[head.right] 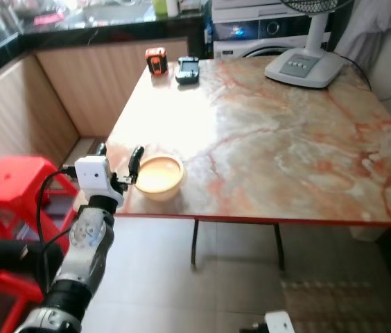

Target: Restocking fridge

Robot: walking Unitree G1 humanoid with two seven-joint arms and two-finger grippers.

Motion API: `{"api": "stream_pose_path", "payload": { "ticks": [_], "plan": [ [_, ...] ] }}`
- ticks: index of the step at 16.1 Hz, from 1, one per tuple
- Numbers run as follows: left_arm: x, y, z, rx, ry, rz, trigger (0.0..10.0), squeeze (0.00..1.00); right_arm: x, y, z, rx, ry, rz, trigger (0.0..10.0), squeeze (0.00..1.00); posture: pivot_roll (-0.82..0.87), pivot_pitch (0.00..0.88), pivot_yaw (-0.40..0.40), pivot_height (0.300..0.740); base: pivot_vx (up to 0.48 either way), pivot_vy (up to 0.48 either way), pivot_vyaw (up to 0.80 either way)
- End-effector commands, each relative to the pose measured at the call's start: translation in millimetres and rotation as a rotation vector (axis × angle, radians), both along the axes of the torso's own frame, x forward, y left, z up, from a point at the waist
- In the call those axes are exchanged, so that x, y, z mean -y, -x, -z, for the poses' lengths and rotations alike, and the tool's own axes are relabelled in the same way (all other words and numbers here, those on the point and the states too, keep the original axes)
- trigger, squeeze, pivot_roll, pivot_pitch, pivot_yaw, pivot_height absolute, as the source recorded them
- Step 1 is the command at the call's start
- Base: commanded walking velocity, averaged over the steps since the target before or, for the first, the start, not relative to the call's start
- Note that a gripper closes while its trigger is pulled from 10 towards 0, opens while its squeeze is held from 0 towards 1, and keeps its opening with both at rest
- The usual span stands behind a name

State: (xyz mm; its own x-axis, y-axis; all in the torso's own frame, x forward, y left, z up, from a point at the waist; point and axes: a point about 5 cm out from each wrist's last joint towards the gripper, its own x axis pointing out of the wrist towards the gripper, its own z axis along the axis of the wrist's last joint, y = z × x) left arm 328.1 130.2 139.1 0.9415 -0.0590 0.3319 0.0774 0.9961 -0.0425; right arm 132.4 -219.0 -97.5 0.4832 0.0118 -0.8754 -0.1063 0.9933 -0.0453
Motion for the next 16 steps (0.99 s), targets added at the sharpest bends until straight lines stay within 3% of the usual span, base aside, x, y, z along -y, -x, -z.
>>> {"api": "stream_pose_path", "payload": {
  "ticks": [1,4,6,10,12,16],
  "plan": [
    [-3.3,-0.8,1,-0.014,0.022,0.005,10.0,0.0,-5.6,5.1,3,-0.02,-0.015,-0.002,10.0,0.0,-0.08,0.046,0.078,0.74,0.0,0.0,0.0],
    [-1.4,1.1,5,-0.046,0.072,0.043,10.0,0.0,-6.1,5.3,3,-0.019,-0.017,0.0,10.0,0.0,-0.08,0.05,0.081,0.74,0.0,0.0,0.0],
    [-13.1,1.5,10,-0.078,0.128,0.001,10.0,0.0,-6.1,5.2,3,-0.019,-0.018,0.0,10.0,0.0,-0.07,0.05,0.078,0.74,0.0,0.0,0.0],
    [-25.1,1.2,11,-0.092,0.148,-0.033,10.0,0.0,-5.4,4.5,3,-0.017,-0.017,-0.002,10.0,0.0,-0.08,0.046,0.077,0.74,0.0,0.0,0.0],
    [-40.5,-0.8,12,-0.11,0.256,-0.093,10.0,0.0,-4.9,4.2,2,-0.016,-0.014,0.0,10.0,0.0,-0.08,0.047,0.074,0.74,0.0,0.0,0.0],
    [-50.2,-7.9,9,-0.132,0.275,-0.053,10.0,0.0,-4.7,3.9,2,-0.018,-0.013,-0.007,10.0,0.0,-0.07,0.045,0.072,0.74,0.0,0.0,0.0]
  ]
}}
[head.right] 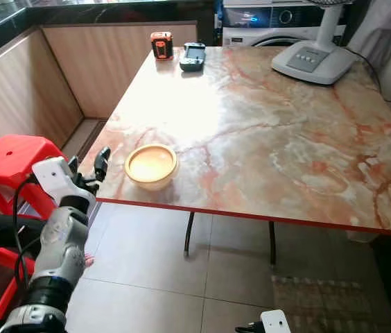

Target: Restocking fridge

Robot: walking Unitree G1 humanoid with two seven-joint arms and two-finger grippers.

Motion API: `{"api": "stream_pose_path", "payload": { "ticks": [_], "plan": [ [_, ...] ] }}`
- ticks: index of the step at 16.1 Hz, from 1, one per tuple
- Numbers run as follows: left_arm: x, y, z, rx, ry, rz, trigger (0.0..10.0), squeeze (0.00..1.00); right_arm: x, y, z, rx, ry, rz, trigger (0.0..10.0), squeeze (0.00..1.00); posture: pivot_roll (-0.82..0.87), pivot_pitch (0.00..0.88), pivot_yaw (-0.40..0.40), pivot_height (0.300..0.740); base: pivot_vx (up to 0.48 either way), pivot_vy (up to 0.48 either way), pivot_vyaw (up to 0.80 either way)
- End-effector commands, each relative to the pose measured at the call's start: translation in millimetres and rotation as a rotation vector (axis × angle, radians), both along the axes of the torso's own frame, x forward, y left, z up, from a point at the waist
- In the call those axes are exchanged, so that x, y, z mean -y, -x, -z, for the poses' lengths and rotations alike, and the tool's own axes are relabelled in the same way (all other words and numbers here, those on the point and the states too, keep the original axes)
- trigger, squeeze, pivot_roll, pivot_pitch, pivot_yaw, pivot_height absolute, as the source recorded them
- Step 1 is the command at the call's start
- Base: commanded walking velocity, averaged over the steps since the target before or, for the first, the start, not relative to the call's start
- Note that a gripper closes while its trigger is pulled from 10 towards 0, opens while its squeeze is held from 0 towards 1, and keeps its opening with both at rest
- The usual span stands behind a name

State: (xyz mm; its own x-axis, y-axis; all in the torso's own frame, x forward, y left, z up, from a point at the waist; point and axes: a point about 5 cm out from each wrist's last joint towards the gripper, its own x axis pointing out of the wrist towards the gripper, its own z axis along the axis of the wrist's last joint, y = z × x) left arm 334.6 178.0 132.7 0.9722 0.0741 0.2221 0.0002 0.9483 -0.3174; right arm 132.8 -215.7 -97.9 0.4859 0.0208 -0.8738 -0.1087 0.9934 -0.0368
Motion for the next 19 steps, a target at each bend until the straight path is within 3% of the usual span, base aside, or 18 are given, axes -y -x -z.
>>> {"api": "stream_pose_path", "payload": {
  "ticks": [1,5,19],
  "plan": [
    [-1.3,-1.8,1,-0.017,-0.007,0.014,10.0,0.0,-1.4,4.2,2,-0.02,-0.004,-0.004,10.0,0.0,-0.08,0.045,0.073,0.74,0.0,0.0,0.0],
    [16.4,-3.0,0,-0.009,-0.019,0.067,10.0,0.0,-1.2,4.0,2,-0.018,-0.005,0.004,10.0,0.0,-0.08,0.043,0.074,0.74,0.0,0.0,0.0],
    [23.9,-3.4,-1,-0.002,-0.035,0.119,10.0,0.0,-2.0,3.7,2,-0.013,-0.019,0.008,10.0,0.0,-0.08,0.043,0.074,0.74,0.245,0.0,0.0]
  ]
}}
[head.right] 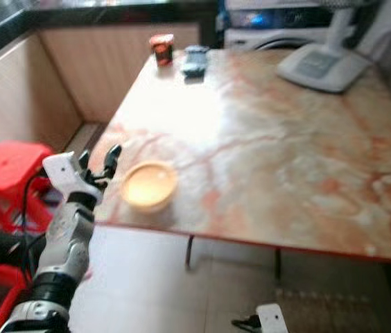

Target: Restocking fridge

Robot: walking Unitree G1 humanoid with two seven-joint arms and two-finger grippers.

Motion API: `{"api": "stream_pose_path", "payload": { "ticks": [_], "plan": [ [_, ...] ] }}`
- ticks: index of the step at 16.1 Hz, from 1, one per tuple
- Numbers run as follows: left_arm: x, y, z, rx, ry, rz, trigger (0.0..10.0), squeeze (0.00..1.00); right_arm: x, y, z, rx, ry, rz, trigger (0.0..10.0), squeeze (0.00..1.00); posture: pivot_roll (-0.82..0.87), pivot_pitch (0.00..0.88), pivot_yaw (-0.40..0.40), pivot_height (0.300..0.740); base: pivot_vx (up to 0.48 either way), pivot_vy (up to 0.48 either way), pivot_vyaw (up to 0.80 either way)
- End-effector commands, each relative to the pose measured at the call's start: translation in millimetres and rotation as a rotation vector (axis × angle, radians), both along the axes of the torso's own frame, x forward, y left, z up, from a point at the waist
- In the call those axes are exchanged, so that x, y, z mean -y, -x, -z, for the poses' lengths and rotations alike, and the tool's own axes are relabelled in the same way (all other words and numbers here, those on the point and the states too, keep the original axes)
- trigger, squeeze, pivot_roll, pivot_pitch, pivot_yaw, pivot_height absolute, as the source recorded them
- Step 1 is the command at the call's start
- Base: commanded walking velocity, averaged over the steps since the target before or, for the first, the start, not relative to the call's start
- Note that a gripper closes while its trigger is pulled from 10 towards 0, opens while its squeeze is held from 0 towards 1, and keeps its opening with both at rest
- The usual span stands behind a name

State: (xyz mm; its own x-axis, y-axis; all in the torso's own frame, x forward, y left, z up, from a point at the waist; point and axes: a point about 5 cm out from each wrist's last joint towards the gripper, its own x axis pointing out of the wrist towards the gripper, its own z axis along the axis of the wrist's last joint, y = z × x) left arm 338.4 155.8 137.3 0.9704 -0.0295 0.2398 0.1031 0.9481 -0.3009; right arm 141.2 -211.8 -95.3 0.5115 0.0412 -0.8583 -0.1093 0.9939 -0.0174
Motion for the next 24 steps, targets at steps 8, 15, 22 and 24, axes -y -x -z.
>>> {"api": "stream_pose_path", "payload": {
  "ticks": [8,15,22,24],
  "plan": [
    [13.7,6.4,7,-0.038,0.146,0.067,10.0,0.0,1.4,12.1,4,-0.041,0.005,0.011,10.0,0.0,-0.08,0.045,0.076,0.74,0.0,0.0,0.0],
    [-1.3,29.0,11,-0.018,0.049,0.048,10.0,0.0,0.7,10.9,4,-0.036,0.011,0.012,10.0,0.0,-0.07,0.043,0.074,0.74,0.0,0.0,0.0],
    [-34.8,39.2,39,-0.149,0.013,0.085,10.0,0.0,1.8,9.2,3,-0.038,0.028,-0.024,10.0,0.0,-0.05,0.04,0.059,0.74,0.0,0.0,0.0],
    [-32.6,36.0,36,-0.14,0.029,0.107,10.0,0.0,2.9,9.3,3,-0.038,0.03,-0.021,10.0,0.0,-0.05,0.043,0.058,0.74,0.0,0.0,0.0]
  ]
}}
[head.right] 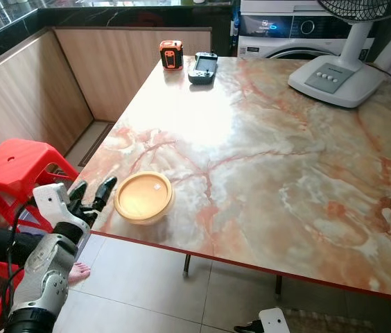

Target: Restocking fridge

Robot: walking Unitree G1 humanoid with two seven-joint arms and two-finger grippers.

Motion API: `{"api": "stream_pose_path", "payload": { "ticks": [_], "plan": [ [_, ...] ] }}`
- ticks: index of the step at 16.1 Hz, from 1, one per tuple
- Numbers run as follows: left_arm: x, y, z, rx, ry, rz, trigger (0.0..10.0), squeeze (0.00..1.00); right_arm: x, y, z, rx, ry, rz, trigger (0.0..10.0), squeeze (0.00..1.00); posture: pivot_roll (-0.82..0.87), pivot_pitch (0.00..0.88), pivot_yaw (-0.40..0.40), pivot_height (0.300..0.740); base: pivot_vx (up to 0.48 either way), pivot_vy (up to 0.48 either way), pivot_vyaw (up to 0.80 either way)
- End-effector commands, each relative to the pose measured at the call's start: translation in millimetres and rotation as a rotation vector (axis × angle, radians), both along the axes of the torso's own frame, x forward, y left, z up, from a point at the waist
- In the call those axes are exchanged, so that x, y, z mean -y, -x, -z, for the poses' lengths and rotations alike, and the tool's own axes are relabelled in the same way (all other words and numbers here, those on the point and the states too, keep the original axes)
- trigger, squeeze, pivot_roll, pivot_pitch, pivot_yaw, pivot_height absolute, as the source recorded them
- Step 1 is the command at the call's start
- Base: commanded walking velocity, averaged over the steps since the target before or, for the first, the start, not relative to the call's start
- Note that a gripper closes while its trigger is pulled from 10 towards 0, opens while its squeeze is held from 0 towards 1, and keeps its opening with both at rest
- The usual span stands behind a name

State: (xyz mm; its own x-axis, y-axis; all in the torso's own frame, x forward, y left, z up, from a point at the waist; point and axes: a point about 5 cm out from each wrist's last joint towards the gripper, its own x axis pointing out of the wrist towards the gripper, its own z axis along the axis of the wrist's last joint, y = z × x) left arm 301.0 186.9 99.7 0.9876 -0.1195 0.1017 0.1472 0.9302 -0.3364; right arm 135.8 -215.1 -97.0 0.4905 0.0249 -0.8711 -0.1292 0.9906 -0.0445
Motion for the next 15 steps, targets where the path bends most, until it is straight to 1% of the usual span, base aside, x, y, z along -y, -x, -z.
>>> {"api": "stream_pose_path", "payload": {
  "ticks": [1,3,4,5,6,7,9,10,13,14,15],
  "plan": [
    [0.1,-2.7,-3,0.002,0.003,0.015,10.0,0.0,-0.2,3.9,1,-0.015,0.002,-0.004,10.0,0.0,-0.05,0.044,0.056,0.74,0.0,0.0,0.0],
    [4.8,-4.2,-1,0.003,0.017,0.034,10.0,0.0,0.1,4.0,1,-0.017,0.007,-0.014,10.0,0.0,-0.05,0.044,0.053,0.74,0.0,0.0,0.0],
    [10.6,-7.1,-2,0.002,0.053,0.056,10.0,0.0,0.5,4.3,2,-0.018,0.01,-0.015,10.0,0.0,-0.05,0.045,0.053,0.74,0.0,0.0,0.0],
    [12.5,-7.6,-3,0.003,0.1,0.064,10.0,0.0,0.5,4.5,2,-0.018,0.01,-0.014,10.0,0.0,-0.05,0.045,0.053,0.74,0.0,0.0,0.0],
    [13.1,-8.1,-5,0.008,0.13,0.069,10.0,0.44,0.5,4.6,2,-0.019,0.011,-0.015,10.0,0.0,-0.06,0.045,0.056,0.74,0.0,0.0,0.0],
    [12.2,-8.6,-7,0.02,0.176,0.074,10.0,1.0,0.5,4.8,2,-0.019,0.01,-0.014,10.0,0.0,-0.06,0.045,0.055,0.74,0.0,0.0,0.0],
    [9.4,-9.0,-7,0.02,0.159,0.075,10.0,1.0,0.6,4.9,2,-0.024,0.015,-0.019,10.0,0.0,-0.05,0.047,0.054,0.74,0.0,0.0,0.0],
    [9.2,-8.3,-8,0.025,0.181,0.092,10.0,1.0,0.5,4.8,2,-0.023,0.015,-0.018,10.0,0.0,-0.05,0.048,0.054,0.74,0.0,0.0,0.0],
    [8.3,-7.9,-8,0.019,0.18,0.088,10.0,1.0,0.6,4.7,2,-0.022,0.014,-0.022,10.0,0.0,-0.05,0.048,0.054,0.74,0.0,0.0,0.0],
    [9.8,-7.9,-6,0.01,0.184,0.099,10.0,0.78,0.5,4.6,2,-0.022,0.014,-0.023,10.0,0.0,-0.05,0.047,0.054,0.74,0.0,0.0,0.0],
    [11.1,-7.9,-3,-0.001,0.193,0.106,10.0,0.0,0.6,4.7,2,-0.022,0.014,-0.023,10.0,0.0,-0.06,0.046,0.054,0.74,0.0,0.0,0.0]
  ]
}}
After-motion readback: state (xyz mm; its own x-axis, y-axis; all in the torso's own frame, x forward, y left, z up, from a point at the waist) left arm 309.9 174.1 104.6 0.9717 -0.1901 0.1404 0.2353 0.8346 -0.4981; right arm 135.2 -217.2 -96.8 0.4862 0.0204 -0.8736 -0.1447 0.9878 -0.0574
